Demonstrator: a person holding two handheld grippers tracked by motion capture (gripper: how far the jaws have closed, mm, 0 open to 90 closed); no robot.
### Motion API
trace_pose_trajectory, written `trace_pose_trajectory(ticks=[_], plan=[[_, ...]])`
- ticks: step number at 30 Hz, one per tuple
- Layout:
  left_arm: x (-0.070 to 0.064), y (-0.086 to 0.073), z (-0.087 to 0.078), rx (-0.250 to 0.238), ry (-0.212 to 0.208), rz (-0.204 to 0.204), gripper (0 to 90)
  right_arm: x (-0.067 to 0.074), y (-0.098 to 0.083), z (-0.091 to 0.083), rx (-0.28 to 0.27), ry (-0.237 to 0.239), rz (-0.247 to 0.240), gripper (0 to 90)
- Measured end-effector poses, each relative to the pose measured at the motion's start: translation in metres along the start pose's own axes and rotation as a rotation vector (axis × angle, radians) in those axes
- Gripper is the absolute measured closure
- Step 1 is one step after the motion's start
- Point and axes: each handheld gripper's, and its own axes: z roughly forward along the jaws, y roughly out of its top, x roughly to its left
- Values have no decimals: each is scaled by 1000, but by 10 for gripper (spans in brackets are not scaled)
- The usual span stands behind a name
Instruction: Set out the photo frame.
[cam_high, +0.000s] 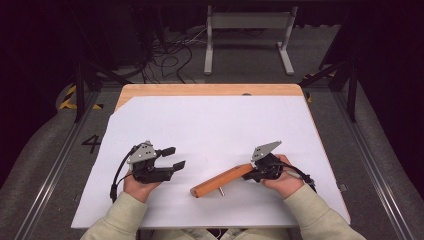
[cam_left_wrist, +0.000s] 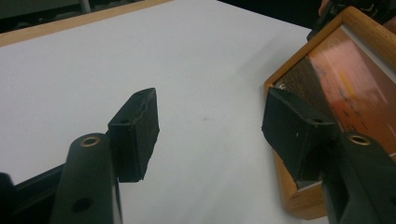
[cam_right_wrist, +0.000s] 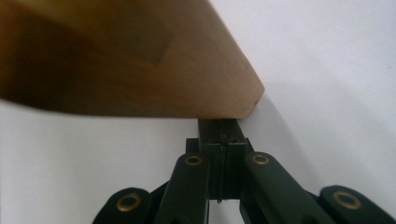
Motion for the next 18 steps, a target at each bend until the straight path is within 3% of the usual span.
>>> trace_pose_trajectory(ticks=[18], plan=[[1, -1, -2, 0, 12, -1, 365, -18, 31, 21, -85, -55, 55, 900]])
